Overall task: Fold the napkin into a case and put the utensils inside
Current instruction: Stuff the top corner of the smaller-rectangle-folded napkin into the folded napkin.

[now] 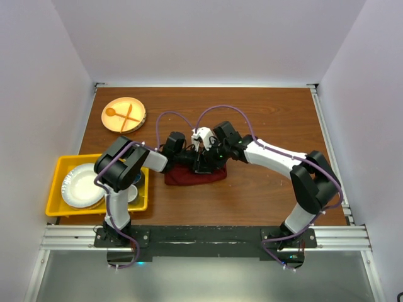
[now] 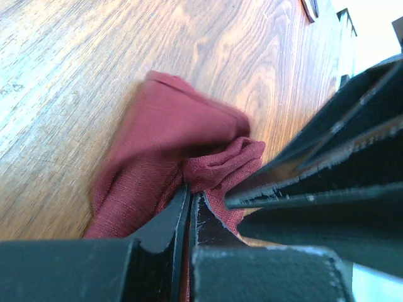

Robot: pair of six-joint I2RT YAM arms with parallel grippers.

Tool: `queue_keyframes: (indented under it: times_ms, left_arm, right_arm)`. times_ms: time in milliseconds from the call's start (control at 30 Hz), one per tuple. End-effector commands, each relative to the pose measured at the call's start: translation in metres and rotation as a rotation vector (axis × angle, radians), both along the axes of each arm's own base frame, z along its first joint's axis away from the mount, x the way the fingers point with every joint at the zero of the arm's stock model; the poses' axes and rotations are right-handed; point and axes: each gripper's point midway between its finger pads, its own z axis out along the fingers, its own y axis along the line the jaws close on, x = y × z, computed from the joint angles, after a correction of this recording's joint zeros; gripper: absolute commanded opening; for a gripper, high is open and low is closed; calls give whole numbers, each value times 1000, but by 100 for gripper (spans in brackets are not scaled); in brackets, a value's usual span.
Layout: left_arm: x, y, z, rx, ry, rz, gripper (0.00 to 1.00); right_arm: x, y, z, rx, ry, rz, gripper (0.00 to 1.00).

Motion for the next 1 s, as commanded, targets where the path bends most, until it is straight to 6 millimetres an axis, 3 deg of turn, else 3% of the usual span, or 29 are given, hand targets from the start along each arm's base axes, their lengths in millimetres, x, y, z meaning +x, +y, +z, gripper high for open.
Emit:
queue_keyframes:
  times_ms: [0, 133, 267, 400, 533, 967]
  left_arm:
    - [-11, 17, -47, 156, 65, 42, 0]
    - [-11, 17, -47, 156, 67, 42, 0]
    - [-11, 18, -47, 157, 67, 43, 0]
    - [-11, 17, -47, 156, 67, 43, 0]
    - [-11, 17, -49, 158, 75, 46, 0]
    - [-9, 15, -48, 157, 84, 47, 0]
  right_arm:
    - [15, 6, 10, 6, -62, 22, 26]
    - [15, 2, 7, -6, -74, 16, 29]
    - [21, -4, 15, 0, -76, -33, 35]
    - [31, -18, 19, -3, -14, -99, 35]
    - [27, -21, 16, -11, -22, -66, 33]
    - [20, -36, -30, -128, -27, -33, 35]
